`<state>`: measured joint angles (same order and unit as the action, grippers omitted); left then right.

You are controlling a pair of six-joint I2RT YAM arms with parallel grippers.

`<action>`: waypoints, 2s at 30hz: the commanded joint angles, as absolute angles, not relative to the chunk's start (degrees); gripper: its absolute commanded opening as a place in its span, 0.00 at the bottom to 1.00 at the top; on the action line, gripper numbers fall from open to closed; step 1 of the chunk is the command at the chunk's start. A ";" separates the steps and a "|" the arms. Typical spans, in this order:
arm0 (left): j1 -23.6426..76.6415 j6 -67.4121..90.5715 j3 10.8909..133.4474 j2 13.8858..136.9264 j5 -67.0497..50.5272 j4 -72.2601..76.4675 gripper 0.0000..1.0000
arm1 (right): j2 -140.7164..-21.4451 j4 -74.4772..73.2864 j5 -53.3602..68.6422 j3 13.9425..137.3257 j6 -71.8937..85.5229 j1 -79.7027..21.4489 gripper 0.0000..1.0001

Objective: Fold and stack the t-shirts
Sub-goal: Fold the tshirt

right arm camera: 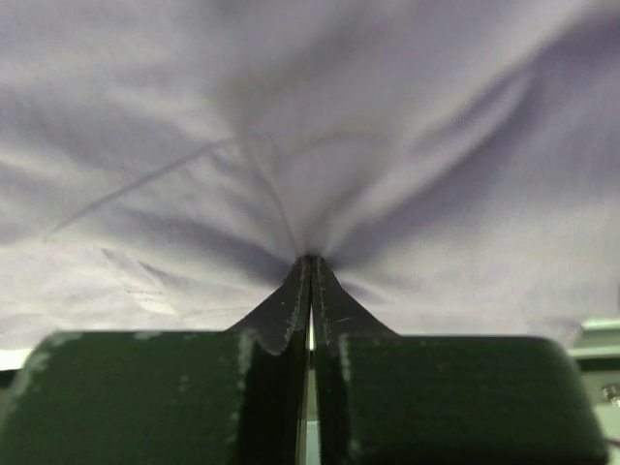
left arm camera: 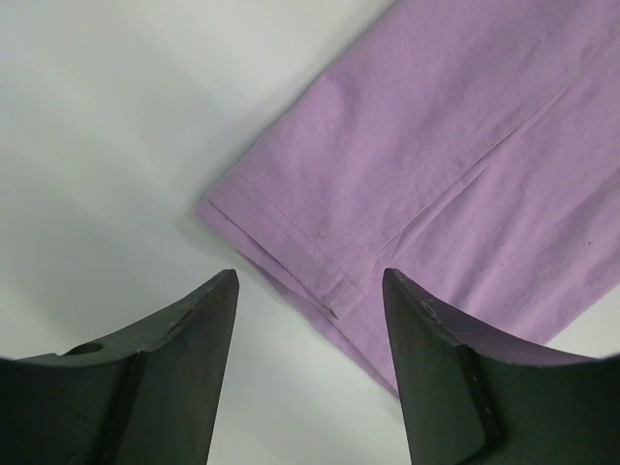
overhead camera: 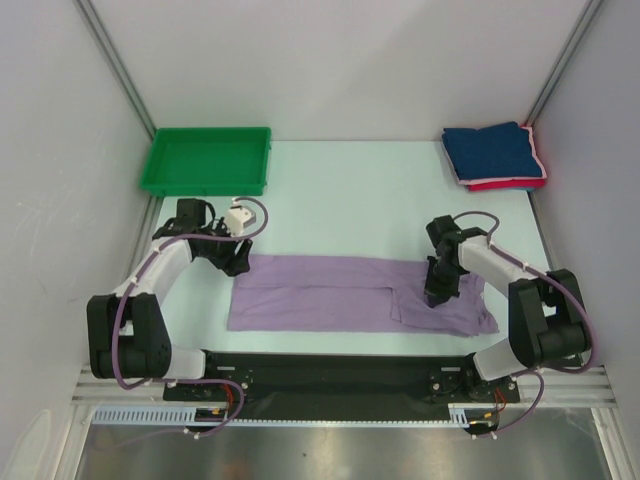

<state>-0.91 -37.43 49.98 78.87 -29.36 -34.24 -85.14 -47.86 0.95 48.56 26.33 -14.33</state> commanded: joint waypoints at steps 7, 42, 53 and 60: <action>1.67 -35.51 53.44 80.24 -27.96 -32.70 0.68 | -83.85 -51.77 -5.88 57.73 26.55 -8.80 0.24; -3.85 -30.58 48.96 89.22 -20.57 -26.88 0.00 | -109.15 -31.11 2.98 78.22 19.34 9.58 0.09; -6.23 -33.93 43.51 78.40 -19.96 -32.34 0.29 | -95.38 -41.39 -3.69 77.10 25.66 11.50 0.50; -8.79 -32.44 47.19 78.04 -21.44 -31.56 0.54 | -79.46 -41.05 -5.01 55.39 31.90 14.85 0.50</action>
<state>-8.60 -32.93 44.21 79.07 -19.70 -32.03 -82.54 -39.46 -3.66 60.18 27.88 14.33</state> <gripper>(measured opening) 0.521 0.499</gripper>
